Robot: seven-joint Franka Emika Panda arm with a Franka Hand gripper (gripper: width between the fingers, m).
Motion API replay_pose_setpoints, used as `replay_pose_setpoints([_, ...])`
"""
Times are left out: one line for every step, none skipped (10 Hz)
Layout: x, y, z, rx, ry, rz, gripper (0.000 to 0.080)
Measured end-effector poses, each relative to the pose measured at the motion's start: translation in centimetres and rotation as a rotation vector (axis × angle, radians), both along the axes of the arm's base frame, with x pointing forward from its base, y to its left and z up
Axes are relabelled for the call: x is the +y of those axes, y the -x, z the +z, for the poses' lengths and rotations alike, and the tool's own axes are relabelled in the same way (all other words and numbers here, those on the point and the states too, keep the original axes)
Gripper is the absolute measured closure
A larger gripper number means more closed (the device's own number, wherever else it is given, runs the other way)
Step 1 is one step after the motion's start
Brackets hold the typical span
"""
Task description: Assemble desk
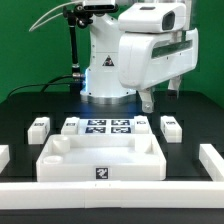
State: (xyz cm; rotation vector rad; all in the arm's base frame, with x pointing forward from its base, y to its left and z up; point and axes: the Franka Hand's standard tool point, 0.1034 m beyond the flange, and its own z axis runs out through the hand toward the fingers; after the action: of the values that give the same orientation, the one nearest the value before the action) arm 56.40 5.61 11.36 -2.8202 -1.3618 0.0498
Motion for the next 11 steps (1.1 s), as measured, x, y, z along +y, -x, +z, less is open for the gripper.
replay_pose_setpoints([0.0, 0.0, 0.0, 0.000, 0.000, 0.000, 0.0150])
replay_pose_setpoints([0.0, 0.0, 0.0, 0.000, 0.000, 0.000, 0.0150])
replay_pose_setpoints([0.0, 0.0, 0.0, 0.000, 0.000, 0.000, 0.0150])
replay_pose_setpoints([0.0, 0.0, 0.0, 0.000, 0.000, 0.000, 0.0150])
replay_pose_setpoints([0.0, 0.0, 0.0, 0.000, 0.000, 0.000, 0.0150])
replay_pose_setpoints([0.0, 0.0, 0.0, 0.000, 0.000, 0.012, 0.0150])
replay_pose_setpoints([-0.1, 0.1, 0.0, -0.001, -0.001, 0.039, 0.0150])
replay_pose_setpoints([-1.0, 0.9, 0.0, -0.010, -0.003, 0.106, 0.0150])
replay_pose_setpoints([-2.3, 2.6, 0.0, -0.005, -0.004, 0.227, 0.0150])
replay_pose_setpoints([-3.7, 4.1, 0.0, 0.010, -0.006, 0.344, 0.0150])
replay_pose_setpoints([-5.1, 5.2, -0.2, 0.024, -0.014, 0.472, 0.0150])
